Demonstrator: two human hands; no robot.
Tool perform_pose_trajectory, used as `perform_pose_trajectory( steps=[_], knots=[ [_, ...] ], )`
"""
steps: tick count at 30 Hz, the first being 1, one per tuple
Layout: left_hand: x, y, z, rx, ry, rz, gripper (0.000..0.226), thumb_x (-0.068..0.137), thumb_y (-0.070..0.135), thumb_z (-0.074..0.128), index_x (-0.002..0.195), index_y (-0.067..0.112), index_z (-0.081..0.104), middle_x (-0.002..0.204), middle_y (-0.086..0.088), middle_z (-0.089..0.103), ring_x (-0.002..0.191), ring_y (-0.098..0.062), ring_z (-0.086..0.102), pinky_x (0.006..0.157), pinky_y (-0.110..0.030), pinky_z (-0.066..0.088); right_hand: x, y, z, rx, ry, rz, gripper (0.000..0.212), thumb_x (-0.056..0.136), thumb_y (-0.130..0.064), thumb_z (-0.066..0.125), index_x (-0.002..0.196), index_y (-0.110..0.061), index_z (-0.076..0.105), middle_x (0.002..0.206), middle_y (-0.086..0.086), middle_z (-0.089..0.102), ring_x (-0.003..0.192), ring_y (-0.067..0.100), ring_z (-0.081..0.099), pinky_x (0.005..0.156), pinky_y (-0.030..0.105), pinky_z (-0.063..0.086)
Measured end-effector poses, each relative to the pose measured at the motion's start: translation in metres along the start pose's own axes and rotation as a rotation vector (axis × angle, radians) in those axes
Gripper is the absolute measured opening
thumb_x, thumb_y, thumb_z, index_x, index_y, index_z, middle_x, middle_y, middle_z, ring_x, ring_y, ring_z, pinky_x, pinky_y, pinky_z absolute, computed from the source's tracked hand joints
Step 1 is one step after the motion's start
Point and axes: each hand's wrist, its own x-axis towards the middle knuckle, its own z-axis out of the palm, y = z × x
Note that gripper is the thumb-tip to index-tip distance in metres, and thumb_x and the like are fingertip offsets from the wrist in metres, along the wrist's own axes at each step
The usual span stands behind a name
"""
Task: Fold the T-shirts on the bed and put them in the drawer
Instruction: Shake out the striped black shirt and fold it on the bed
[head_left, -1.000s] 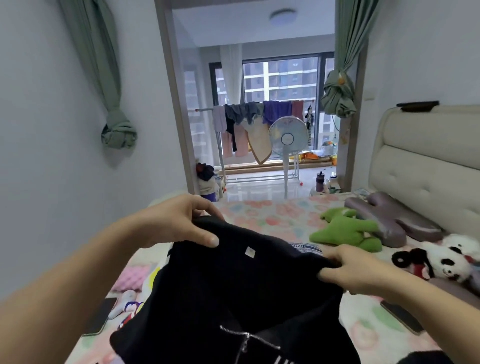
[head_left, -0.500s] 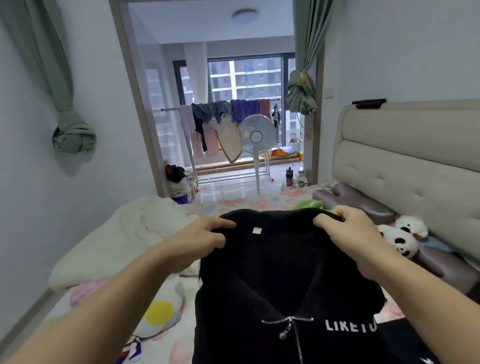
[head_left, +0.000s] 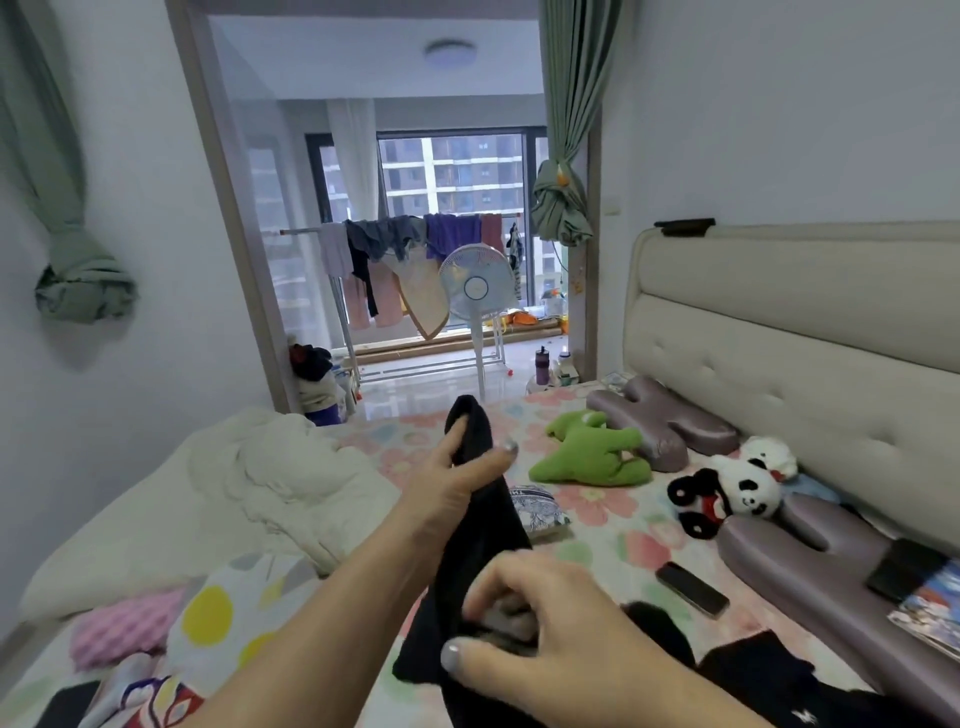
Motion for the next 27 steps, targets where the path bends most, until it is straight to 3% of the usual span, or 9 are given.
perform_pose_trajectory(
  steps=[2, 5, 9, 12, 15, 18, 20, 24, 27],
  knots=[
    [-0.004, 0.004, -0.004, 0.146, 0.017, 0.089, 0.071, 0.074, -0.008, 0.065, 0.135, 0.024, 0.045, 0.121, -0.007, 0.060, 0.099, -0.022, 0.060, 0.083, -0.031, 0.049, 0.006, 0.003, -0.010, 0.032, 0.084, -0.025, 0.021, 0.067, -0.045, 0.067, 0.072, -0.024, 0.063, 0.075, -0.009, 0.067, 0.068, -0.002, 0.060, 0.066, 0.016, 0.048],
    [-0.014, 0.009, -0.015, 0.226, -0.227, 0.067, 0.066, 0.076, -0.020, 0.051, 0.129, 0.021, 0.053, 0.115, -0.011, 0.062, 0.095, -0.025, 0.061, 0.082, -0.036, 0.050, 0.027, 0.013, -0.044, 0.001, 0.421, -0.053, 0.015, 0.079, -0.025, 0.068, 0.091, -0.030, 0.061, 0.092, -0.012, 0.064, 0.090, 0.001, 0.059, 0.082, 0.025, 0.048],
    [-0.031, 0.015, -0.016, 0.334, -0.554, 0.117, 0.062, 0.062, -0.010, 0.048, 0.119, 0.012, 0.060, 0.098, -0.009, 0.062, 0.085, -0.019, 0.060, 0.072, -0.027, 0.047, 0.044, 0.013, -0.070, 0.094, -0.030, -0.086, 0.061, 0.082, -0.020, 0.069, 0.121, -0.056, 0.040, 0.120, -0.012, 0.057, 0.113, 0.003, 0.054, 0.097, 0.024, 0.044],
    [-0.034, 0.015, -0.019, 0.501, -0.428, 0.182, 0.042, 0.057, 0.001, 0.046, 0.088, 0.024, 0.061, 0.090, -0.011, 0.057, 0.075, -0.020, 0.054, 0.064, -0.026, 0.040, 0.047, 0.015, -0.066, -0.078, -0.173, -0.162, 0.059, 0.080, -0.016, 0.070, 0.115, -0.058, 0.048, 0.113, -0.026, 0.059, 0.108, -0.006, 0.055, 0.090, 0.010, 0.042],
    [-0.034, 0.014, -0.030, 0.726, -0.334, 0.216, 0.019, 0.061, 0.013, 0.047, 0.071, 0.029, 0.050, 0.082, -0.005, 0.051, 0.059, -0.014, 0.048, 0.051, -0.023, 0.039, 0.048, 0.017, -0.058, -0.169, -0.061, -0.173, 0.039, 0.080, -0.015, 0.067, 0.098, -0.047, 0.056, 0.096, -0.004, 0.066, 0.090, 0.017, 0.061, 0.081, 0.031, 0.048],
    [-0.030, 0.009, -0.045, 0.936, -0.237, 0.249, 0.011, 0.061, 0.026, 0.051, 0.068, 0.018, 0.052, 0.098, 0.001, 0.046, 0.086, -0.015, 0.055, 0.079, -0.028, 0.046, 0.046, 0.014, -0.053, -0.138, -0.015, -0.153, 0.035, 0.080, -0.009, 0.058, 0.087, -0.043, 0.054, 0.086, 0.016, 0.060, 0.079, 0.033, 0.057, 0.072, 0.043, 0.049],
    [-0.031, 0.006, -0.062, 1.062, -0.298, 0.118, 0.032, 0.066, 0.033, 0.051, 0.075, 0.003, 0.059, 0.091, -0.004, 0.049, 0.081, -0.020, 0.053, 0.078, -0.030, 0.043, 0.046, 0.014, -0.056, -0.129, 0.030, -0.145, 0.040, 0.076, -0.003, 0.055, 0.082, -0.043, 0.053, 0.080, 0.013, 0.058, 0.072, 0.027, 0.055, 0.067, 0.036, 0.048],
    [-0.045, -0.007, -0.084, 0.677, -0.447, -0.134, 0.023, 0.093, 0.016, 0.046, 0.091, 0.003, 0.065, 0.082, 0.000, 0.058, 0.079, -0.011, 0.051, 0.079, -0.023, 0.042, 0.045, 0.022, -0.061, -0.113, 0.041, -0.057, 0.028, 0.076, -0.001, 0.056, 0.076, -0.029, 0.054, 0.067, 0.006, 0.047, 0.057, 0.010, 0.041, 0.056, 0.023, 0.034],
    [-0.046, -0.007, -0.084, 0.395, -0.377, -0.076, 0.042, 0.092, 0.000, 0.041, 0.070, 0.018, 0.071, 0.066, 0.009, 0.062, 0.063, -0.003, 0.057, 0.061, -0.012, 0.044, 0.041, 0.028, -0.062, -0.254, -0.036, 0.002, 0.019, 0.075, -0.005, 0.058, 0.079, -0.023, 0.052, 0.065, -0.004, 0.045, 0.052, 0.004, 0.039, 0.052, 0.016, 0.032]
  ],
)
